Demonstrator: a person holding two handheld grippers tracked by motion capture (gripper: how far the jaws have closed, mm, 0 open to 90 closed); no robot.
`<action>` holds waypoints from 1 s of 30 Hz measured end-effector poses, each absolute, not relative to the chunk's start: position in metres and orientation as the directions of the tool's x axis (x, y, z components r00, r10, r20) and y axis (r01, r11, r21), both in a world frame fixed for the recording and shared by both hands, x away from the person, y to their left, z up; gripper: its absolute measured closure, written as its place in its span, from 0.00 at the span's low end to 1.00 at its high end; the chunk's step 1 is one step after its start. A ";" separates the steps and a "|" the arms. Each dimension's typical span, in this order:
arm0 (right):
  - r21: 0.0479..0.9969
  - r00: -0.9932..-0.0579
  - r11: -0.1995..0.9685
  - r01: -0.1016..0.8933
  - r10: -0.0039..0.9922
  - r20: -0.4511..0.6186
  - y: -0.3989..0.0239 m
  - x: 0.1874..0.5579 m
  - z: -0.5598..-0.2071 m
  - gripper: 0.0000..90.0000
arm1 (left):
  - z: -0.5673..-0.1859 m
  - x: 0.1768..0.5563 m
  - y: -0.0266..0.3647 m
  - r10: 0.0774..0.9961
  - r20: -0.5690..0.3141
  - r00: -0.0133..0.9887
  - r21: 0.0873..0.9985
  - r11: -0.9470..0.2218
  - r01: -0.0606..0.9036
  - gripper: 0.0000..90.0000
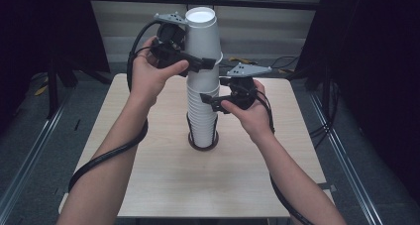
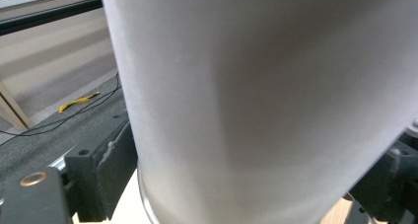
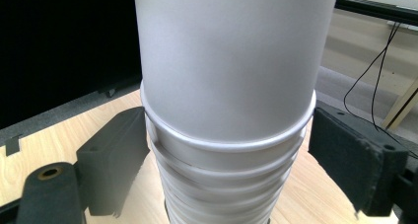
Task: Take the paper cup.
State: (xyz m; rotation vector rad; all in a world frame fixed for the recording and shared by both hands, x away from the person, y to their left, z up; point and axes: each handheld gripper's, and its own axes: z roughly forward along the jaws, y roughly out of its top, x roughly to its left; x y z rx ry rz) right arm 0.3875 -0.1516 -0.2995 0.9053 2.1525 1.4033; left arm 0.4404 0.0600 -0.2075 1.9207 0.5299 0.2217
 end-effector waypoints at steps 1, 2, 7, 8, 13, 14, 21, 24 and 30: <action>0.914 -0.703 0.281 0.294 0.711 0.007 -0.152 0.388 -0.299 0.16 | -0.207 0.440 0.060 0.460 -0.089 0.883 0.911 -0.321 0.259 0.12; 0.913 -0.703 0.283 0.293 0.711 0.005 -0.152 0.388 -0.300 0.16 | -0.206 0.440 0.060 0.460 -0.091 0.883 0.913 -0.317 0.259 0.12; 0.912 -0.700 0.286 0.293 0.714 0.001 -0.152 0.387 -0.300 0.16 | -0.201 0.439 0.061 0.463 -0.091 0.882 0.916 -0.308 0.257 0.12; 0.912 -0.699 0.286 0.293 0.715 0.000 -0.152 0.387 -0.300 0.16 | -0.199 0.438 0.061 0.466 -0.081 0.881 0.917 -0.312 0.249 0.12; 0.907 -0.693 0.306 0.290 0.721 -0.022 -0.151 0.386 -0.302 0.18 | -0.193 0.435 0.062 0.467 -0.078 0.881 0.921 -0.304 0.243 0.12; 0.907 -0.697 0.302 0.292 0.717 -0.015 -0.151 0.387 -0.303 0.19 | -0.192 0.435 0.062 0.468 -0.072 0.881 0.920 -0.309 0.240 0.12; 0.909 -0.697 0.304 0.286 0.716 -0.020 -0.150 0.386 -0.304 0.19 | -0.185 0.434 0.068 0.473 -0.065 0.879 0.923 -0.306 0.232 0.12; 0.909 -0.698 0.303 0.287 0.716 -0.018 -0.150 0.386 -0.304 0.18 | -0.182 0.434 0.071 0.476 -0.065 0.877 0.923 -0.306 0.235 0.12; 0.909 -0.696 0.299 0.289 0.718 -0.015 -0.150 0.386 -0.305 0.18 | -0.176 0.433 0.078 0.477 -0.061 0.877 0.927 -0.298 0.227 0.12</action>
